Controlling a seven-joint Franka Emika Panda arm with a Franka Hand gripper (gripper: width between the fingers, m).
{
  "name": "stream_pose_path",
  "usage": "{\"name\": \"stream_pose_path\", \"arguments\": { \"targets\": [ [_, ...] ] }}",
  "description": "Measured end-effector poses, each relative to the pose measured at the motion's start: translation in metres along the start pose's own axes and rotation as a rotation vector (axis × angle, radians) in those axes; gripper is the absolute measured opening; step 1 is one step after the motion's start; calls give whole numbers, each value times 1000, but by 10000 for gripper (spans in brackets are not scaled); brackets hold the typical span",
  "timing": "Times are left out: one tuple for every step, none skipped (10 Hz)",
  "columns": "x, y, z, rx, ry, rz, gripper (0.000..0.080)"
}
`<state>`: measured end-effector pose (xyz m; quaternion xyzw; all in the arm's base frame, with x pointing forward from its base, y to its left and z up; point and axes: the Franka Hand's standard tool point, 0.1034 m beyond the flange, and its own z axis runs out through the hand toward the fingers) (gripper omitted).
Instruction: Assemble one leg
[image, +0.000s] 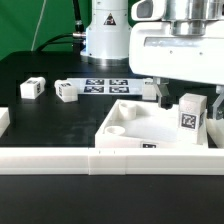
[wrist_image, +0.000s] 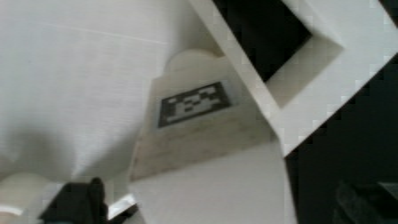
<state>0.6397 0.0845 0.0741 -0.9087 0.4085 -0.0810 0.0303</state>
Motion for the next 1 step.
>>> {"name": "stream_pose_path", "arguments": {
  "targets": [
    [0, 0, 0, 0, 0, 0, 649]
  ]
}}
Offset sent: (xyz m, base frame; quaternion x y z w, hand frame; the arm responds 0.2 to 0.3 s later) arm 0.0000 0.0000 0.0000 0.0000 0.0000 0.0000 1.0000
